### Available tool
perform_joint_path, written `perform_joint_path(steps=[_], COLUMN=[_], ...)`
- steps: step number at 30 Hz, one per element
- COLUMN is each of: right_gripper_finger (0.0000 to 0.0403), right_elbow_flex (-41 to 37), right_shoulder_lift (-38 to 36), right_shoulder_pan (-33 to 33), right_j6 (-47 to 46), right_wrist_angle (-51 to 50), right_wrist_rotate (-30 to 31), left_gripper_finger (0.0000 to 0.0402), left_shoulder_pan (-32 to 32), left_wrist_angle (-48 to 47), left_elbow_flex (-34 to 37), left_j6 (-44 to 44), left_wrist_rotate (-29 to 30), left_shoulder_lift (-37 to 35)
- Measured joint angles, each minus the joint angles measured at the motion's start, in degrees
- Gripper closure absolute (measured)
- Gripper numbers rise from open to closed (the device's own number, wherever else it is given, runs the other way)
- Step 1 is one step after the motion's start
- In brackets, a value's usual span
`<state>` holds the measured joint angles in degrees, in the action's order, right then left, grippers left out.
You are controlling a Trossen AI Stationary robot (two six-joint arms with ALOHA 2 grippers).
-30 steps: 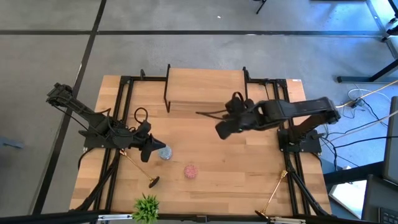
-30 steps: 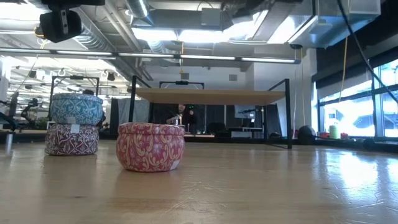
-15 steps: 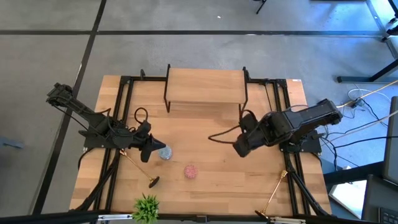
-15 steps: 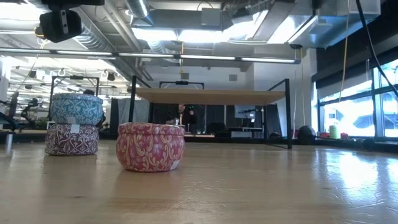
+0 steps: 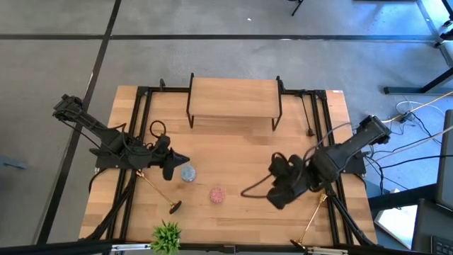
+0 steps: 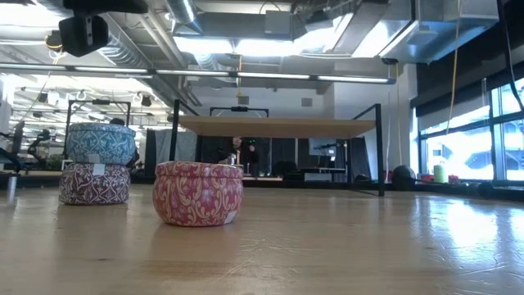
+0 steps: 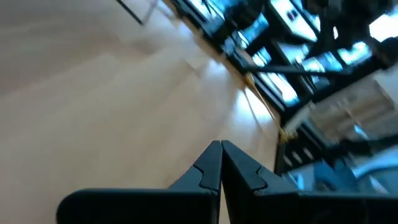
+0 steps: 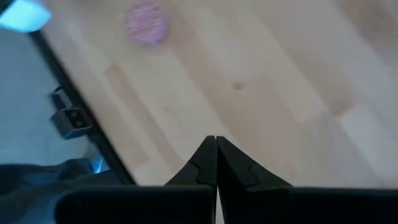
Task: Pick & Place candle stick holders
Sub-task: Put the black candle holder on the shelf
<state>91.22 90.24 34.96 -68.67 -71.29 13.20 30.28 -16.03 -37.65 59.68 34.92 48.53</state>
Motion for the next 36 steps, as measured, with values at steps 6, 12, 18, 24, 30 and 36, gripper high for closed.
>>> perform_joint_path(steps=[6, 12, 18, 24, 30, 36], right_gripper_finger=[0.0403, 0.0403, 0.0403, 0.0403, 0.0403, 0.0403], right_elbow_flex=[-4.8, -9.5, -12.8, -16.7, -28.3, -39.0], right_shoulder_lift=[0.0, 0.1, 0.0, -3.7, -13.5, -25.9], right_shoulder_pan=[0.9, -0.4, -1.7, -3.7, -5.1, -8.6], right_j6=[1.4, 6.9, 9.2, 13.1, 13.6, 14.6], right_wrist_angle=[5.7, 9.0, 12.6, 12.5, 18.8, 20.5], right_wrist_rotate=[-5.7, -13.4, -14.0, -13.9, -14.1, -15.2], left_gripper_finger=[0.0400, 0.0400, 0.0400, 0.0400, 0.0400, 0.0400], left_shoulder_pan=[-2.1, -7.2, -12.4, -17.5, -23.2, -30.6], left_wrist_angle=[0.7, 3.0, 9.1, 16.7, 26.3, 32.8], left_elbow_flex=[0.0, 0.0, 0.0, 0.0, 0.0, 0.0], left_j6=[-3.1, -2.0, -3.4, -7.0, -12.1, -12.4], left_wrist_rotate=[3.9, 4.5, 2.3, -1.9, -3.8, -7.4], left_shoulder_lift=[0.2, 2.0, 5.0, 8.1, 10.5, 13.4])
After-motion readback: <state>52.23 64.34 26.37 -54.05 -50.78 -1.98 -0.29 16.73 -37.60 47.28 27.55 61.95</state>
